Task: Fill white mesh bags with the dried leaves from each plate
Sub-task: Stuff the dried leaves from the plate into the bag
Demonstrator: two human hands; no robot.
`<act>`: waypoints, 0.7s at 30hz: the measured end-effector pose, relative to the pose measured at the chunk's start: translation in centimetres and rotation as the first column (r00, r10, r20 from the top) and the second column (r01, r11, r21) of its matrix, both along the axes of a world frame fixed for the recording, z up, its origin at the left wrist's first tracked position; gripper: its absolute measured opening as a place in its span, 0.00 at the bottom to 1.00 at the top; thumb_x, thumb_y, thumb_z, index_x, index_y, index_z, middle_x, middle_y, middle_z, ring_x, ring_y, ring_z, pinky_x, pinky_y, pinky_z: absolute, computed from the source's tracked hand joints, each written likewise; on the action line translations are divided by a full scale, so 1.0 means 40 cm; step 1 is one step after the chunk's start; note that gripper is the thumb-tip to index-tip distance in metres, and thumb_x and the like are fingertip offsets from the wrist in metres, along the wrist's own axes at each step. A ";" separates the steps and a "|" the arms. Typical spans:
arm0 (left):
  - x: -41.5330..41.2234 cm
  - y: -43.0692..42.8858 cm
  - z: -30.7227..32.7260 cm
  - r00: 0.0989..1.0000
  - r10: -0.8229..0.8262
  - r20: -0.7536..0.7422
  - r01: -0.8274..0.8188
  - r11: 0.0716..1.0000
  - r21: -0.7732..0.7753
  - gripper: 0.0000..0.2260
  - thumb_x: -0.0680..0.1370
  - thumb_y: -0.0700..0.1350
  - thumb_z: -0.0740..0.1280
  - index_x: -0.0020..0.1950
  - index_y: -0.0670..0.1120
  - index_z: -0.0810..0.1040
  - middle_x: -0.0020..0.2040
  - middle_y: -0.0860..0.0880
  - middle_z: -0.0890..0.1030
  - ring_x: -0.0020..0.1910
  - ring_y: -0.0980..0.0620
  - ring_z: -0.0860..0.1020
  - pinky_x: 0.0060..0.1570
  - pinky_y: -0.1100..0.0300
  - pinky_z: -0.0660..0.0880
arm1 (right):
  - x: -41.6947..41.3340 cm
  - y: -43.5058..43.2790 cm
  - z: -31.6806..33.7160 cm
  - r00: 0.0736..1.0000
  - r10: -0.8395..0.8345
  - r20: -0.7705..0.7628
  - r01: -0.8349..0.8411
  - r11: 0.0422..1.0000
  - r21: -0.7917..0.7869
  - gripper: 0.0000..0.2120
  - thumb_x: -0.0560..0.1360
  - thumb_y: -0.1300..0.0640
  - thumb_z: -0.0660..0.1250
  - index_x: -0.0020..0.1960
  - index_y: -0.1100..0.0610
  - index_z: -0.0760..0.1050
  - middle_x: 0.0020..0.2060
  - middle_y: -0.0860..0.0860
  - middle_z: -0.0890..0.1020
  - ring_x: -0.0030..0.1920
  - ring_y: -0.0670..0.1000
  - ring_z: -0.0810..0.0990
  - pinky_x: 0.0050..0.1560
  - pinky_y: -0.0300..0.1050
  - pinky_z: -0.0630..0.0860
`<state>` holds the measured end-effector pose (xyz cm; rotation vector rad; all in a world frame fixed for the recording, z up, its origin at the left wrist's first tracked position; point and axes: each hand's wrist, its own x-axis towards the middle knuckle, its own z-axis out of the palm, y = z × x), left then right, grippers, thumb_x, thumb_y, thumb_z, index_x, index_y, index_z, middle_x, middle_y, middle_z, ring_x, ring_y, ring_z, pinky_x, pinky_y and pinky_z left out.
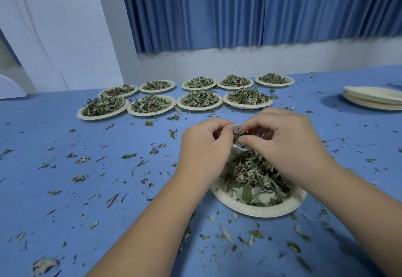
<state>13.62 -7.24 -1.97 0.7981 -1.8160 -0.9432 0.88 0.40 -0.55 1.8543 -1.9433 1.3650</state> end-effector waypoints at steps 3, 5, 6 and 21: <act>-0.003 0.006 0.000 1.000 -0.004 0.011 0.004 1.000 -0.026 0.10 0.77 0.44 0.66 0.42 0.54 0.85 0.37 0.60 0.83 0.36 0.61 0.80 0.37 0.65 0.76 | 0.015 -0.010 0.004 0.992 -0.020 -0.122 0.026 0.998 0.051 0.05 0.67 0.60 0.75 0.42 0.52 0.84 0.34 0.42 0.76 0.37 0.37 0.74 0.40 0.27 0.67; 0.000 0.004 0.001 1.000 0.005 -0.004 -0.005 1.000 -0.019 0.09 0.78 0.44 0.66 0.42 0.54 0.85 0.37 0.60 0.83 0.35 0.62 0.79 0.34 0.70 0.74 | 0.017 -0.005 0.007 0.997 0.001 -0.080 0.006 0.995 0.096 0.09 0.67 0.61 0.75 0.46 0.51 0.84 0.34 0.40 0.77 0.39 0.36 0.75 0.42 0.25 0.69; 0.002 0.001 0.001 1.000 0.008 -0.017 -0.009 1.000 -0.014 0.09 0.78 0.44 0.67 0.42 0.54 0.84 0.36 0.60 0.83 0.34 0.63 0.79 0.33 0.70 0.73 | 0.016 0.001 0.008 1.000 0.018 -0.022 -0.015 0.994 0.108 0.11 0.67 0.62 0.75 0.48 0.50 0.84 0.35 0.39 0.78 0.39 0.36 0.77 0.43 0.25 0.71; 0.022 -0.016 0.008 0.994 0.096 -0.055 -0.100 0.992 -0.071 0.11 0.78 0.45 0.67 0.39 0.58 0.82 0.30 0.62 0.79 0.28 0.65 0.73 0.28 0.74 0.66 | -0.052 0.054 0.066 0.998 -0.005 0.067 -0.007 0.983 0.181 0.04 0.69 0.43 0.69 0.43 0.40 0.80 0.38 0.36 0.79 0.33 0.39 0.73 0.34 0.29 0.68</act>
